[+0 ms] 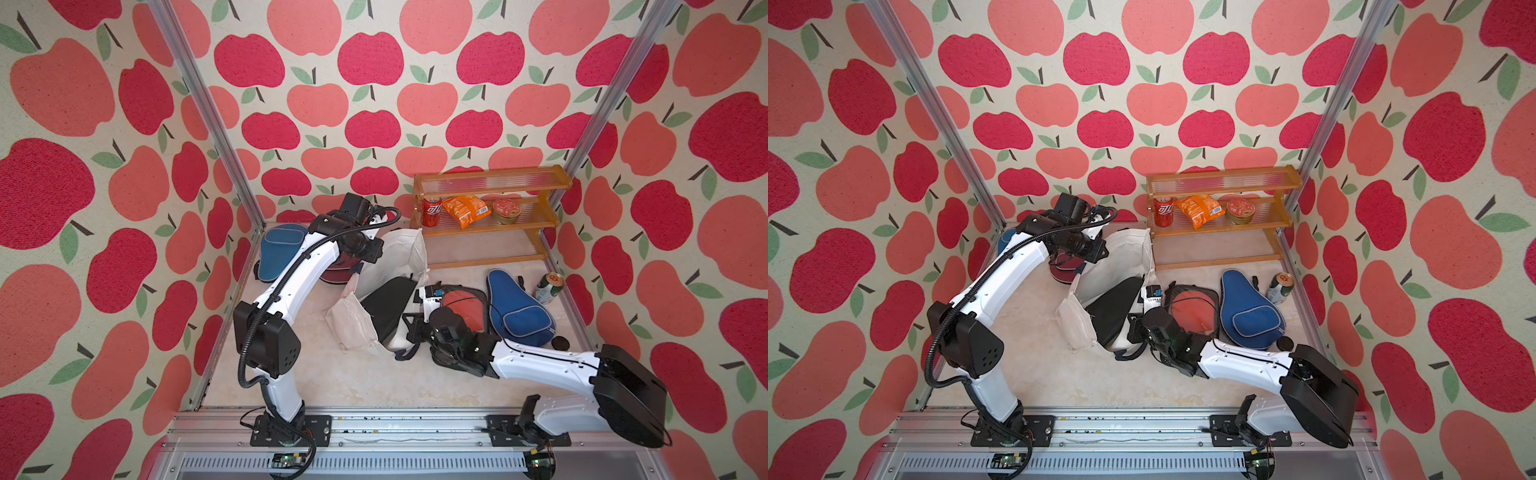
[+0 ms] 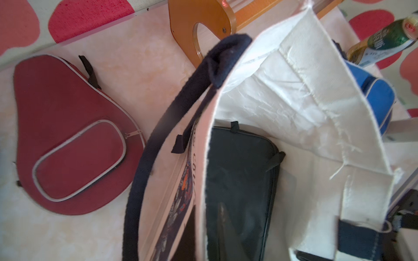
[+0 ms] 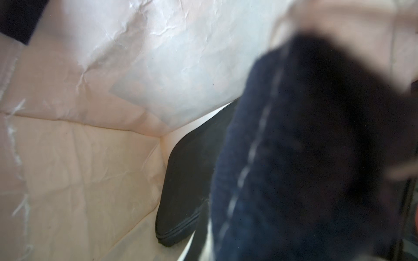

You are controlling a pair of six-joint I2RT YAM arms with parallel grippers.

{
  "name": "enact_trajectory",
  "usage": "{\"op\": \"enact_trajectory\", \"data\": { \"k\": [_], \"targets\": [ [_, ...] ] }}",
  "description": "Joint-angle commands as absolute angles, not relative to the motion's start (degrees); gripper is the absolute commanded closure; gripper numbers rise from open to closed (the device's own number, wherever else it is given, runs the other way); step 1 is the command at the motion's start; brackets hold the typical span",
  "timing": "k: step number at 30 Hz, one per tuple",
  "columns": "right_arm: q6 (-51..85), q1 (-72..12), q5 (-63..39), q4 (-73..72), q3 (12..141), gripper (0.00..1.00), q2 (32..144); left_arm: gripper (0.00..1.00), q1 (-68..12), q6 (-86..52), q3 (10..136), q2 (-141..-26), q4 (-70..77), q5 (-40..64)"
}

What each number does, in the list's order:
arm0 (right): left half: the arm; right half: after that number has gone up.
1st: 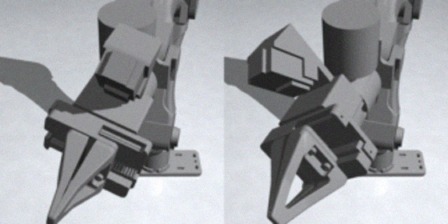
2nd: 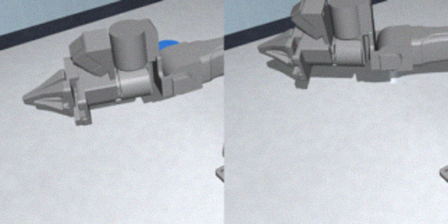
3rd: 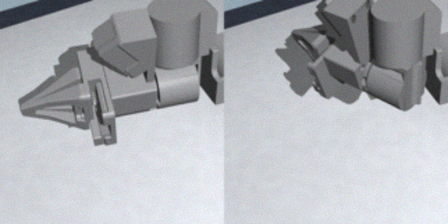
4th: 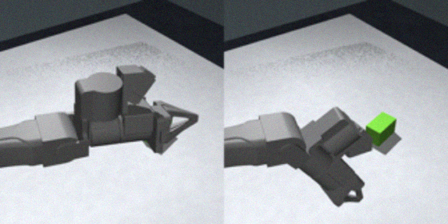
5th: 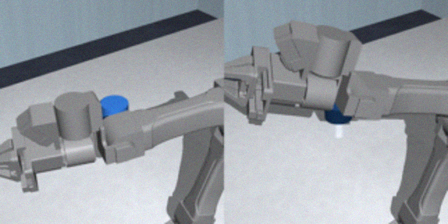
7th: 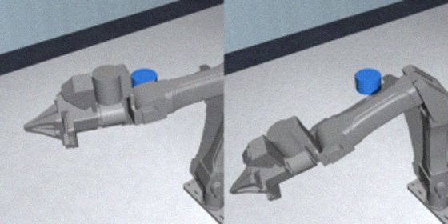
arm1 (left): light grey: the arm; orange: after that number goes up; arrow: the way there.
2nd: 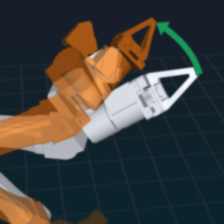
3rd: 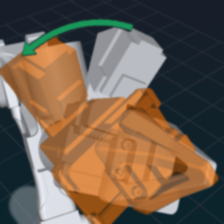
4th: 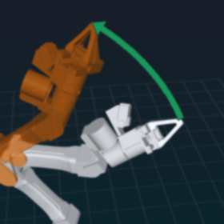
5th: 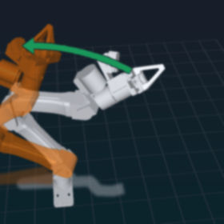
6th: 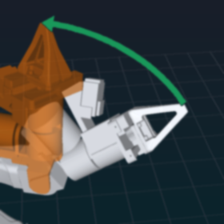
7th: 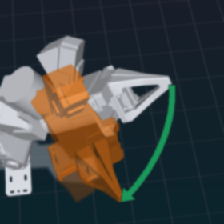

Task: Remove the ping pong set from the canvas bag
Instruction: Adjust the canvas bag at the center of the board.

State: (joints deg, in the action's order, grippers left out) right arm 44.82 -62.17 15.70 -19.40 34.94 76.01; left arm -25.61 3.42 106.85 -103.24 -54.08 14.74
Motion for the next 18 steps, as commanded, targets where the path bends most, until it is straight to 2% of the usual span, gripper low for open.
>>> {"op": "enact_trajectory", "data": {
  "k": [1, 3, 9, 14, 18],
  "targets": [
    [42.1, -63.3, 17.3, -22.0, 30.1, 1.0, 74.0, 0.97, -26.9, 2.6, 107.4, -102.9, -55.3, 13.7],
    [41.4, -63.5, 18.5, -22.9, 27.4, 1.0, 72.6, 1.0, -28.2, 1.9, 106.2, -101.6, -54.4, 12.9],
    [42.8, -63.8, 21.7, -23.0, 20.5, 1.0, 68.3, 1.0, -32.7, -1.7, 100.4, -97.5, -49.3, 9.8],
    [42.3, -63.9, 22.5, -24.4, 16.6, 0.64, 64.4, 1.0, -36.9, -4.1, 94.9, -95.0, -45.2, 6.9],
    [40.3, -64.1, 25.4, -21.8, 16.8, 0.42, 58.5, 1.0, -39.3, -5.0, 92.7, -94.6, -43.8, 3.6]
  ]
}}
